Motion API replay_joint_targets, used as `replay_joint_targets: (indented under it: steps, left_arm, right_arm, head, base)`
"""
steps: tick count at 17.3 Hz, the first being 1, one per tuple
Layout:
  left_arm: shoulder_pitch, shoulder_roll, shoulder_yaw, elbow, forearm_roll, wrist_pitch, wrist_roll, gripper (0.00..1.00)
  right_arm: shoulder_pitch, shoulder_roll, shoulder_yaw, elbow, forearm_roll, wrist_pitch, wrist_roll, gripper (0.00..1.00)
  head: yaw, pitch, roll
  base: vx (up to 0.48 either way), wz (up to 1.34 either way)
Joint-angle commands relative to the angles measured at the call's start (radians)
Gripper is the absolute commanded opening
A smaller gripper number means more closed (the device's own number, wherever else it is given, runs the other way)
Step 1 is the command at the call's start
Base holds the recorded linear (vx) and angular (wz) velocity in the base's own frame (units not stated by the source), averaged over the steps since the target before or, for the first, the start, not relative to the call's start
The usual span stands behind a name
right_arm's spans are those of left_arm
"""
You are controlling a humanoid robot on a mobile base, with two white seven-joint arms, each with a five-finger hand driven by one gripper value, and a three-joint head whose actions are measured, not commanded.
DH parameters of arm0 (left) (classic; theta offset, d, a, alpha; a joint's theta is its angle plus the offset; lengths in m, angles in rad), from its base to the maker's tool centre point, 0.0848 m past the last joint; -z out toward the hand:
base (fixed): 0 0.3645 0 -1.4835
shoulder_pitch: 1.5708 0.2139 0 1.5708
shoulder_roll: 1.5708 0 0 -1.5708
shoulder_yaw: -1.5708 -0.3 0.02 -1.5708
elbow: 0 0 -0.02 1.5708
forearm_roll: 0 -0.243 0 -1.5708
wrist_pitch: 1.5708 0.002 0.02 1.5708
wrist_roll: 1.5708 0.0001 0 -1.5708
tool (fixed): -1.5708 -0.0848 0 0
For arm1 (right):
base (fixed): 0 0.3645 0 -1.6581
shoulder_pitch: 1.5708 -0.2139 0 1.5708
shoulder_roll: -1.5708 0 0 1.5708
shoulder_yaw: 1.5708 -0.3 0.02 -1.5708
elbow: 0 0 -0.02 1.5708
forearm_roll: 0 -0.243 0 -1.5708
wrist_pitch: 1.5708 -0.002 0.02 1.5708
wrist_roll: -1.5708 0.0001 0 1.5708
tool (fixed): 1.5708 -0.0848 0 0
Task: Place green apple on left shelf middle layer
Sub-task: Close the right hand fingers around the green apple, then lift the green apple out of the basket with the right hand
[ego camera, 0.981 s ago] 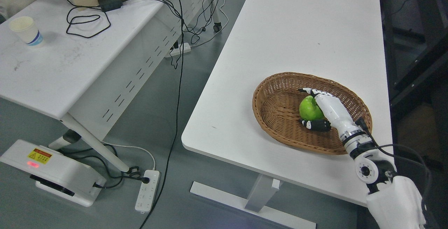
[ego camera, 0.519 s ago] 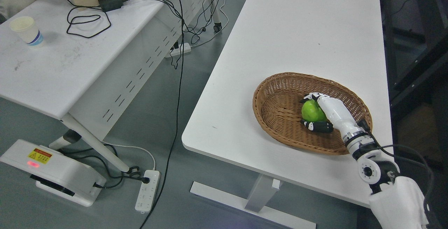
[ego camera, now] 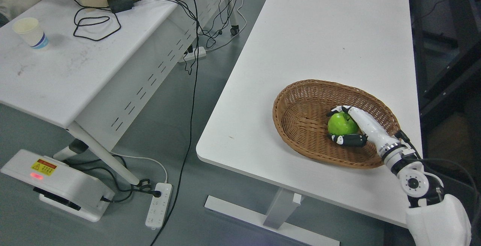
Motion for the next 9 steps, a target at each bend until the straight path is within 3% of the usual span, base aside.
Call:
replay_joint_targets:
  steps: [1,4,9]
  left_arm:
    - [0.0,0.017,0.0,0.0,0.0,-0.001,0.0,1.0]
    - [0.0,0.017,0.0,0.0,0.0,-0.001,0.0,1.0]
    - [0.0,0.017,0.0,0.0,0.0,-0.001,0.0,1.0]
  right_arm:
    - [0.028,0.115,-0.236,-0.058,-0.14,0.004,-0.042,0.0]
    - [0.046,0.173,-0.267,-0.084,-0.141,0.002,-0.115,0.0]
    - [0.073,0.221,-0.267,-0.114,-0.142,0.003,-0.37,0.0]
  head:
    - [0.0,0.0,0.0]
    - [0.0,0.0,0.0]
    - [0.0,0.0,0.0]
  base:
    - [0.0,0.0]
    - [0.0,0.0]
    - [-0.001,-0.01]
